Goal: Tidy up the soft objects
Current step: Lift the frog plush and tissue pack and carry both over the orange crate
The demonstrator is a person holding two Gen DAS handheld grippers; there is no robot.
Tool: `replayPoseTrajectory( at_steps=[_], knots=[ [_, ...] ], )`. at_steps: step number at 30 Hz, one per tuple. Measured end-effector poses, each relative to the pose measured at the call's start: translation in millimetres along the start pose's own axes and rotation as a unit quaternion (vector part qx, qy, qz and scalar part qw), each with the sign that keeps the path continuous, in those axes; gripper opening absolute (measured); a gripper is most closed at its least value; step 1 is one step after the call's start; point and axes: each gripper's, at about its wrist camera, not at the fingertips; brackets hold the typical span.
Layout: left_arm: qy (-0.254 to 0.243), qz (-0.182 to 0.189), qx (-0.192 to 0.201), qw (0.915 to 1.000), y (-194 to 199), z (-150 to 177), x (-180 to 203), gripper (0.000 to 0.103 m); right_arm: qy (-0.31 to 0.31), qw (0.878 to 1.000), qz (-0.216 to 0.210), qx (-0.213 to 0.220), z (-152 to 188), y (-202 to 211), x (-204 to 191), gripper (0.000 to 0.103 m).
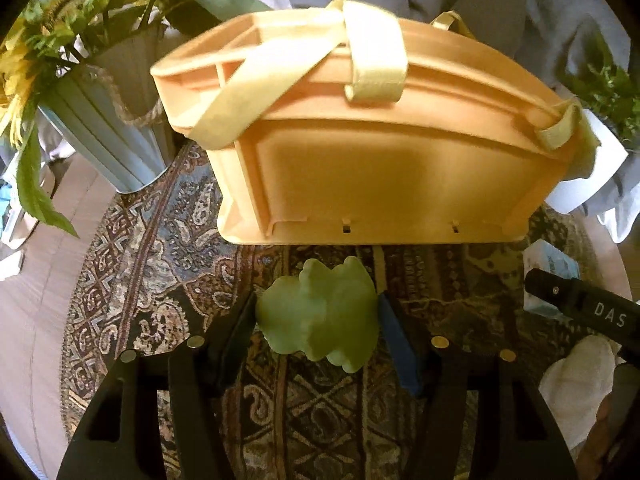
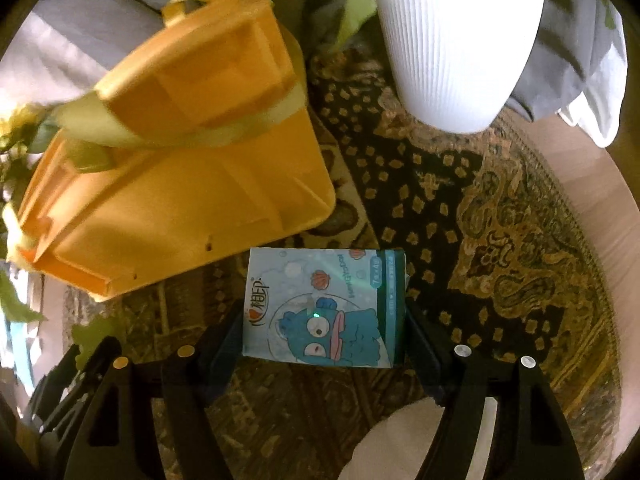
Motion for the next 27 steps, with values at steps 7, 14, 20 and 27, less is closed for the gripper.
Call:
replayPoseTrajectory(
  at_steps=[7, 14, 20, 27],
  knots=[
    [-0.005, 0.010, 0.018, 0.9998, 27, 7, 5, 0.062, 0.022, 0.999, -0.014, 0.024, 12, 30, -11, 0.075],
    [-0.010, 0.010, 0.052, 0.9985, 55, 9, 1, 0.062, 0.047, 0.997, -0.024, 0.058, 27, 63, -24, 0.075],
    [-0.007, 0.017, 0.081, 0.9966, 80, 10, -3, 0.062, 0.066, 0.993, -0.037, 0.089, 28, 79, -30, 0.075],
    [-0.006, 0.022, 0.115, 0.9931, 108, 9, -6, 0.062, 0.091, 0.986, -0.037, 0.137, 33, 109, -41, 0.075]
  ],
)
Point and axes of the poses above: each gripper's, at about its wrist camera, not at the fingertips, and y roughly against the way its jaws point, x to its right, z to its underside, and after that the axes turned 12 degrees about -x, right-handed
